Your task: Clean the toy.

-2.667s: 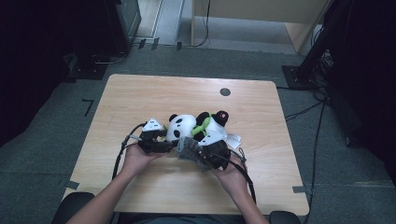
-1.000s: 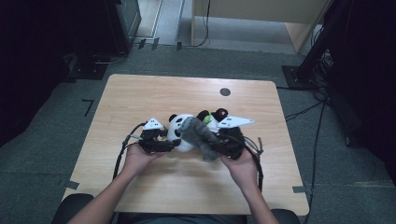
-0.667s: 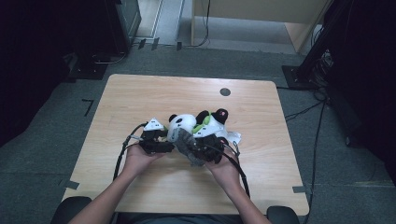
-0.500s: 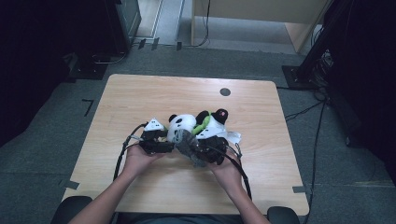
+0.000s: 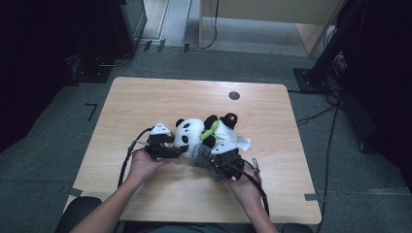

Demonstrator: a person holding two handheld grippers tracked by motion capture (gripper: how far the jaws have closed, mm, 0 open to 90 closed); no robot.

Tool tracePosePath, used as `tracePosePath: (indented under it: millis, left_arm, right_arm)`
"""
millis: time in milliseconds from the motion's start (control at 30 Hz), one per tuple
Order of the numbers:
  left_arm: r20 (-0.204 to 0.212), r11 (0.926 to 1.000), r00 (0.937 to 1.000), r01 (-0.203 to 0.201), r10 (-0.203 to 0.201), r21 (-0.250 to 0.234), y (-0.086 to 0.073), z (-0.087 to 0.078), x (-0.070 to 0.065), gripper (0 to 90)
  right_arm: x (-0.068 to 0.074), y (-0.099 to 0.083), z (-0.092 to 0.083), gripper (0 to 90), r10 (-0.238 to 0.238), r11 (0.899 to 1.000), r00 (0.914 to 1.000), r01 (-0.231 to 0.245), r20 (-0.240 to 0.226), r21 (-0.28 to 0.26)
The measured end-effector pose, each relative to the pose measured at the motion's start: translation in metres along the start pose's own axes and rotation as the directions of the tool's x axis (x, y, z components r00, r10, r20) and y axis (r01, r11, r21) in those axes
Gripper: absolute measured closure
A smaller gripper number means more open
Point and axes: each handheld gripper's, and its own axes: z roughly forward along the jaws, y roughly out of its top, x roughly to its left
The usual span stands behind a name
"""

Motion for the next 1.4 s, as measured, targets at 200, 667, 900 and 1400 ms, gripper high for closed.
tracePosePath:
  millis: [200, 667, 900, 1400]
  left_arm:
    - [0.011, 0.9999, 0.9999, 0.012, -0.012, 0.002, 0.001, 0.000, 0.002, 31.7]
    - [0.015, 1.0000, 0.9999, 0.003, -0.003, -0.001, 0.001, 0.001, 0.003, 32.3]
    - [0.014, 1.0000, 0.9999, -0.004, 0.004, -0.002, 0.001, 0.002, 0.003, 32.4]
    - [0.020, 0.9998, 0.9996, -0.018, 0.018, -0.007, 0.000, 0.002, 0.003, 32.4]
  right_arm:
    - [-0.015, -0.007, -0.014, 75.4, 0.054, 0.999, 0.9985, -0.054, 0.005, -0.008]
    - [-0.048, -0.019, -0.033, 74.5, 0.133, 0.991, 0.9900, -0.133, -0.048, 0.002]
    - [-0.058, -0.027, -0.039, 74.3, 0.136, 0.991, 0.9900, -0.137, -0.036, 0.000]
    - [-0.098, -0.047, -0.031, 74.1, 0.263, 0.965, 0.9635, -0.263, -0.049, 0.019]
